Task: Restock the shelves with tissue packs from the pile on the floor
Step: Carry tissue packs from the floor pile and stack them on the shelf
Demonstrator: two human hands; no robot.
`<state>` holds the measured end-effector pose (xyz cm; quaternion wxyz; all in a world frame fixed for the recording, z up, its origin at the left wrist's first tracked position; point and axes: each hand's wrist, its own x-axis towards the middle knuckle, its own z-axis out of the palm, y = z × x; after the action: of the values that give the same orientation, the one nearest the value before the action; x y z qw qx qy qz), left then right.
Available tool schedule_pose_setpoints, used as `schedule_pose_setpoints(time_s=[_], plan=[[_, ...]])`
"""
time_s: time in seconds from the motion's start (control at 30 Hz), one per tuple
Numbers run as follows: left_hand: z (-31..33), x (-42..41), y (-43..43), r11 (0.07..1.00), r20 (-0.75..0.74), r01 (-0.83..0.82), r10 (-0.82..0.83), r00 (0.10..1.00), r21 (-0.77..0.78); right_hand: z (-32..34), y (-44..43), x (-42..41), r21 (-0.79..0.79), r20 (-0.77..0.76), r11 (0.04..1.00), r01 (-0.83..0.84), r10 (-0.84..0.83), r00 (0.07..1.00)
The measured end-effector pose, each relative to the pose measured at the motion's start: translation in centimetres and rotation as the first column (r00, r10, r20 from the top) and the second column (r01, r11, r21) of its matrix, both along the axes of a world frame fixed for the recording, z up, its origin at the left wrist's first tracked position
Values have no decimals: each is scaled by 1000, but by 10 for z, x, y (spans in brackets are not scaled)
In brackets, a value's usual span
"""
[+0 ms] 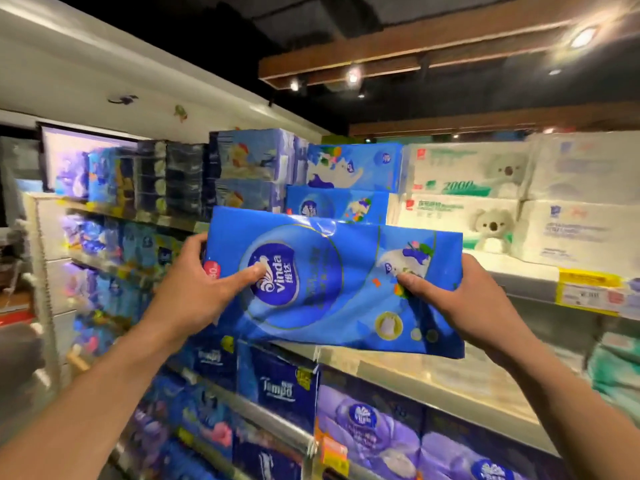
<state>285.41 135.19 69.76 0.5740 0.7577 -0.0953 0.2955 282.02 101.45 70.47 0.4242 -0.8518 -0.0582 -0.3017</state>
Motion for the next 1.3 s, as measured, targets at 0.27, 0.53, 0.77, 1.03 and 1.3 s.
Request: schedule_pose_setpoints(time_s=[0.27, 0.53, 0.77, 1.03, 1.3], plan=[[48, 120, -5, 994, 30, 81, -79, 996, -73, 71, 0, 79, -68, 111, 997, 40, -32, 993], [84, 220, -24, 987, 71, 130, -123, 990, -99, 103, -19, 160, 15, 101, 997, -79, 77, 992], [153, 328, -46, 985, 302, 161, -136, 944, -58, 156, -25, 244, 116, 345, 993, 32, -70, 936], [172, 446, -73, 990, 226, 144, -142, 964, 8, 179, -38, 350, 118, 406, 984, 136, -173, 897], [179, 492, -91, 994, 221, 77, -93, 971, 83, 181, -42, 407, 9, 311, 961, 277, -266, 912]])
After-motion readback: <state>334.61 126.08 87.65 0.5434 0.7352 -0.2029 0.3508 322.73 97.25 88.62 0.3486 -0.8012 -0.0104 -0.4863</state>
